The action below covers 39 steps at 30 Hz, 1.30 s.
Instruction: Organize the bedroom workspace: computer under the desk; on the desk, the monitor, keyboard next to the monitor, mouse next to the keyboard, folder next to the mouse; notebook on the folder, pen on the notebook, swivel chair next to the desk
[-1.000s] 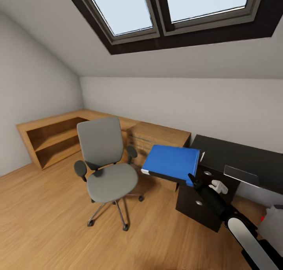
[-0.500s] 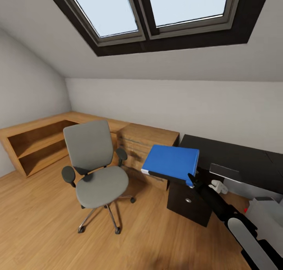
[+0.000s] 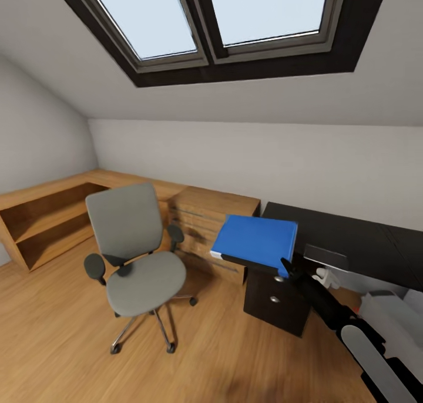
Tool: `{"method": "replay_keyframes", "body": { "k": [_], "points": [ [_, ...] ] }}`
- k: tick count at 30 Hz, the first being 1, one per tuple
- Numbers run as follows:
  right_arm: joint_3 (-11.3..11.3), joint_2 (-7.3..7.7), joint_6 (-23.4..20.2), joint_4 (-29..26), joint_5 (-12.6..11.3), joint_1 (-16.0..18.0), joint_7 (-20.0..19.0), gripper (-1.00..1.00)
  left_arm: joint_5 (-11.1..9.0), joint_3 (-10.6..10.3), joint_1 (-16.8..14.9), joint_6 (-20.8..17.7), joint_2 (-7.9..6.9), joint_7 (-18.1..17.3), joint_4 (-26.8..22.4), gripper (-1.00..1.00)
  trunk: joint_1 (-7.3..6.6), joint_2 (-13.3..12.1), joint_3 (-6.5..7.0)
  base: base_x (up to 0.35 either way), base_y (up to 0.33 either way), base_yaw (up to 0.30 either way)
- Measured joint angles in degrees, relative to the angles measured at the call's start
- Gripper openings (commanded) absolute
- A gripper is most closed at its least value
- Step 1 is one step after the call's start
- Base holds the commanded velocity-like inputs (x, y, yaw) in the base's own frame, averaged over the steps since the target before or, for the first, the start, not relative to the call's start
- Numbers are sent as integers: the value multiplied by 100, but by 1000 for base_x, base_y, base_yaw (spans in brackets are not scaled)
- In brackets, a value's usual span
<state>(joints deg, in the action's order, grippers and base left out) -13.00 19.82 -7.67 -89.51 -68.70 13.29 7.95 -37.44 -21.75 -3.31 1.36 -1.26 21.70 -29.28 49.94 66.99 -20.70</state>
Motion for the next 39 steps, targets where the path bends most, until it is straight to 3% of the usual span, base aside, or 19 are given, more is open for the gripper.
{"method": "replay_keyframes", "body": {
  "k": [7,12,19,24,25,27,28,30,39],
  "points": [
    [-5,-5,5,135,2,0,17,-100,10,-2,-1,40,2,1,2,100,-89,-162,92,0,0,-277],
    [7,-8,6,232,-12,0,17,-100,2,-15,2,618,-6,7,68,100,-89,-162,106,0,0,-279],
    [59,-12,186,368,-10,0,23,-100,10,-17,0,951,5,7,256,100,-91,-161,124,89,-17,-272],
    [161,-17,297,454,-13,0,172,-100,11,-25,-1,978,10,6,288,100,-92,-162,128,302,-142,-288],
    [208,-17,461,510,-9,0,402,-100,11,-25,0,978,29,5,293,100,-91,-162,128,241,-195,-296],
    [227,-18,492,576,-20,0,486,-100,9,-27,0,976,63,5,299,100,-91,-162,128,236,-180,-296],
    [343,-17,504,622,-15,0,527,-100,8,-27,1,973,84,4,301,100,-91,-162,128,278,-161,-297],
    [534,-18,503,661,-20,0,548,-100,10,-26,1,979,103,4,303,100,-92,-162,128,289,-157,-297],
    [741,-18,503,966,-30,0,555,-100,9,-36,1,982,123,5,306,100,-89,-162,129,100,-58,-298]
  ]
}}
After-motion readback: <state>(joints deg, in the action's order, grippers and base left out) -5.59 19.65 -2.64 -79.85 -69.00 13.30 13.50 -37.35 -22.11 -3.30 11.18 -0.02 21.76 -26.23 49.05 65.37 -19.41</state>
